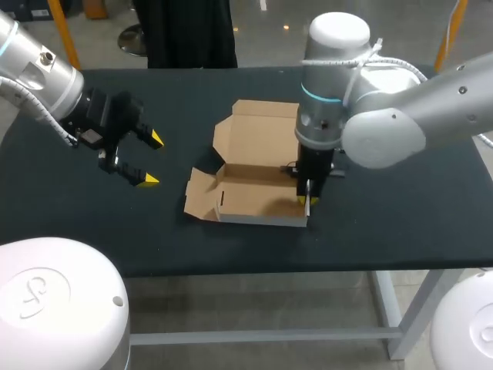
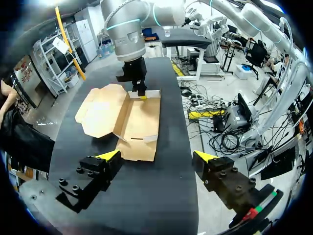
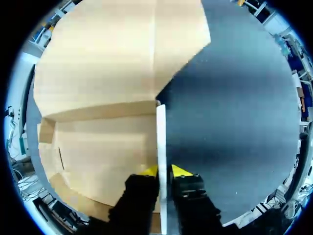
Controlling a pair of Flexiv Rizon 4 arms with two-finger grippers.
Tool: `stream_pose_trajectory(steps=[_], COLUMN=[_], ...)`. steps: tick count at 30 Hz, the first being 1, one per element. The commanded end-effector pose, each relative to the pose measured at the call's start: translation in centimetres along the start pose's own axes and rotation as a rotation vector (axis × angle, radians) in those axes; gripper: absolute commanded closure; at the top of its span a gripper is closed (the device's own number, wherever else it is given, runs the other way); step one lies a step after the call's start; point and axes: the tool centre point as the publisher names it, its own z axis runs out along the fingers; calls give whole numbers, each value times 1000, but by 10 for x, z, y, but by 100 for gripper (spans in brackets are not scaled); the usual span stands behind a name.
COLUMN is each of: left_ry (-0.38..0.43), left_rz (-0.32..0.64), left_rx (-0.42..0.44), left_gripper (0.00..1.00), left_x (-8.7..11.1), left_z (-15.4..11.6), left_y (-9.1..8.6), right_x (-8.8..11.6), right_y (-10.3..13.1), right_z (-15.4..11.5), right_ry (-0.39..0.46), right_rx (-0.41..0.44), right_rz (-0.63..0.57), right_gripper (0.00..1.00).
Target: Assemble the packaging by folding the flat box into shape, placing the metal phone stand inside, and closing the box properly
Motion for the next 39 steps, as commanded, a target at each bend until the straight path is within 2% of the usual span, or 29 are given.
stream_pose_trajectory(steps=[1,7,25,28,30,39], left_ry=[2,2,2,2,2,2], left_rz=[-1,-1,-1,-1,-1,-1], left_rx=[-5,-5,-5,-5,-5,-5], left_gripper=[0,0,0,0,0,0], left_x=[0,0,0,0,0,0], left_z=[-1,-1,-1,-1,-1,-1], left_y=[-1,-1,-1,-1,-1,-1], right_x=[0,1,0,1,2,1], right_y=[-3,-2,-3,-3,-2,-3], right_z=[2,1,-2,-2,-2,-2], right_ry=[-1,0,27,34,40,45], right_rx=[-62,-82,-117,-113,-112,-107], right_rz=[13,21,25,13,1,-76], right_gripper=[80,89,85,90,100,100])
